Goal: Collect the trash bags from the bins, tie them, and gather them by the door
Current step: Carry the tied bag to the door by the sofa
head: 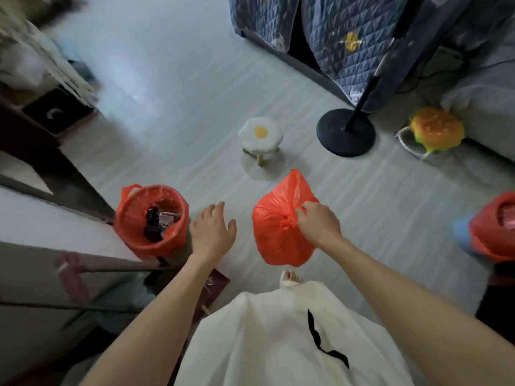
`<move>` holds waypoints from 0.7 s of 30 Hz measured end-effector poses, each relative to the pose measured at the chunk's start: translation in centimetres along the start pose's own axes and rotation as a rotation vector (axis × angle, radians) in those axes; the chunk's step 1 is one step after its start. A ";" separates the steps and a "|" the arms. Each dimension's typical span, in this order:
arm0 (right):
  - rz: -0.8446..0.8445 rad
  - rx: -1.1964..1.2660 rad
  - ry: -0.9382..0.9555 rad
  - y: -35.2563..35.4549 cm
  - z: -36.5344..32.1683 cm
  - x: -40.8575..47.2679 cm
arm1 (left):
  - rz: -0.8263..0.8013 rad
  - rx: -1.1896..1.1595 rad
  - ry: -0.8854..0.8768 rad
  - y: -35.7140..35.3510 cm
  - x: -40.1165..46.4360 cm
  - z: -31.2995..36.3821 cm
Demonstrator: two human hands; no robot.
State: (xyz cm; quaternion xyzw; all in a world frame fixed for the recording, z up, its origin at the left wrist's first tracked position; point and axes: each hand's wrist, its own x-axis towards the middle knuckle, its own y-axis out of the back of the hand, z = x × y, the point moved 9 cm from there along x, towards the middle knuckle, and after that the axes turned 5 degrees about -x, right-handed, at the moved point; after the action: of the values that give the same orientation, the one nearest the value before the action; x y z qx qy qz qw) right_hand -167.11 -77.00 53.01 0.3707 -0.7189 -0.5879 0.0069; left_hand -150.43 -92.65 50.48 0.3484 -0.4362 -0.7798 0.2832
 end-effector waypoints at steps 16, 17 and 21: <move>-0.095 0.037 0.074 7.2 -25.2 39.2 | 0.098 -0.079 0.286 14.2 37.0 -7.7; -0.090 0.049 0.063 8.0 -27.3 41.5 | 0.094 -0.075 0.278 15.7 39.9 -8.2; -0.059 0.072 0.064 11.3 -36.6 50.7 | 0.122 -0.042 0.264 22.7 50.7 -10.1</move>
State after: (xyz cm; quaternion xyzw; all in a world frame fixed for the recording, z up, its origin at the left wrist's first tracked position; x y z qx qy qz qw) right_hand -193.50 -134.81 52.28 0.4103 -0.7279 -0.5494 -0.0007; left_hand -169.57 -145.79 51.53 0.4146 -0.3993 -0.7176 0.3921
